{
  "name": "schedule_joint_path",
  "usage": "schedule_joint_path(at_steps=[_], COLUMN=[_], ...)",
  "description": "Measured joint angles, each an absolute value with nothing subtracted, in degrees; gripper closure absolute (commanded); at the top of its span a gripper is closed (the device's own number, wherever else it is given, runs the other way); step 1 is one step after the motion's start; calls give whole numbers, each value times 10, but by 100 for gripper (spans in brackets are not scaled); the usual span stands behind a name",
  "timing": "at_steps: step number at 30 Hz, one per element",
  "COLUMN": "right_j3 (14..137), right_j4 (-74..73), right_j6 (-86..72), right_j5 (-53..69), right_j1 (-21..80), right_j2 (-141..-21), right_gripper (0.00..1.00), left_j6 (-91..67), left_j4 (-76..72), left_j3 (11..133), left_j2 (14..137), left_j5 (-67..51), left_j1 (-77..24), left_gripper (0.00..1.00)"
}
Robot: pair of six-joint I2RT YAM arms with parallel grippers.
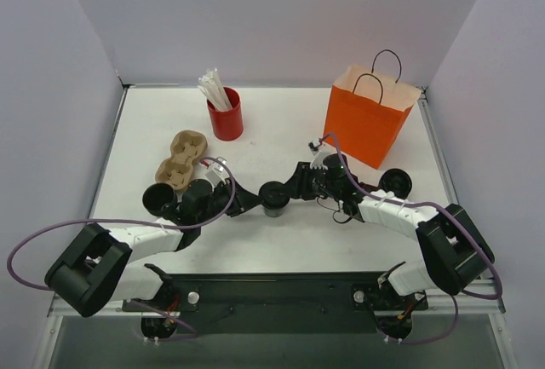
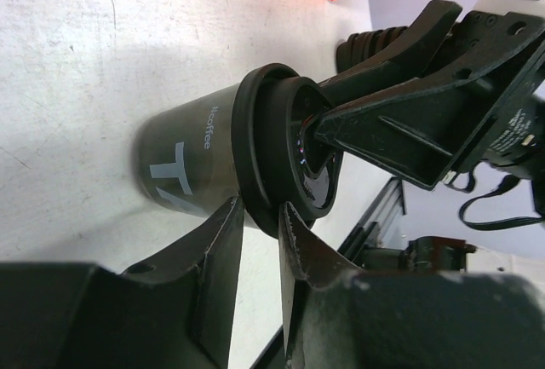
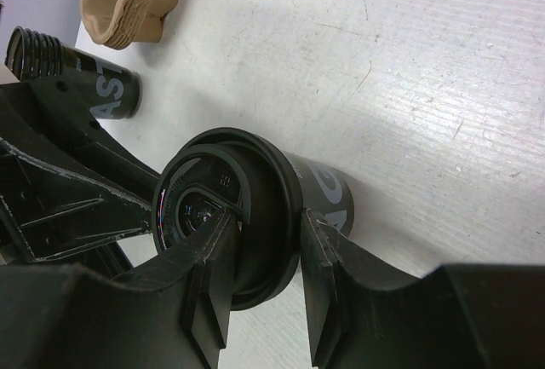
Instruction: Pack the takeout coffee
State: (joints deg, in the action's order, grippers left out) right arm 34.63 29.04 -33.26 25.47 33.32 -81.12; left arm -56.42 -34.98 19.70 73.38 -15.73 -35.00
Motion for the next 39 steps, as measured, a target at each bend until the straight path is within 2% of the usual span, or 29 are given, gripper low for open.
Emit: schedule_joint_path(at_steps=[12, 19, 25, 31, 39], right_j3=[312, 302, 303, 325, 389], right_j4=[373, 401, 403, 372, 268], right_j6=[-360, -362, -362, -358, -317], right_j5=[248, 249, 249, 249, 249], right_j1=[328, 327, 327, 330, 332], right_j2=[-827, -831, -833, -835, -843], right_gripper=[88, 88, 88, 88, 88], left_j6=[-667, -691, -694, -683, -557], left_j4=[-651, -774, -804, -734, -362], left_j3=[129, 105, 96, 107, 213], left_j2=[873, 950, 962, 918, 736], left_j5=[-178, -171, -157, -171, -158], left_j1=[-336, -337, -342, -328, -313], left_gripper=[83, 80, 75, 66, 53])
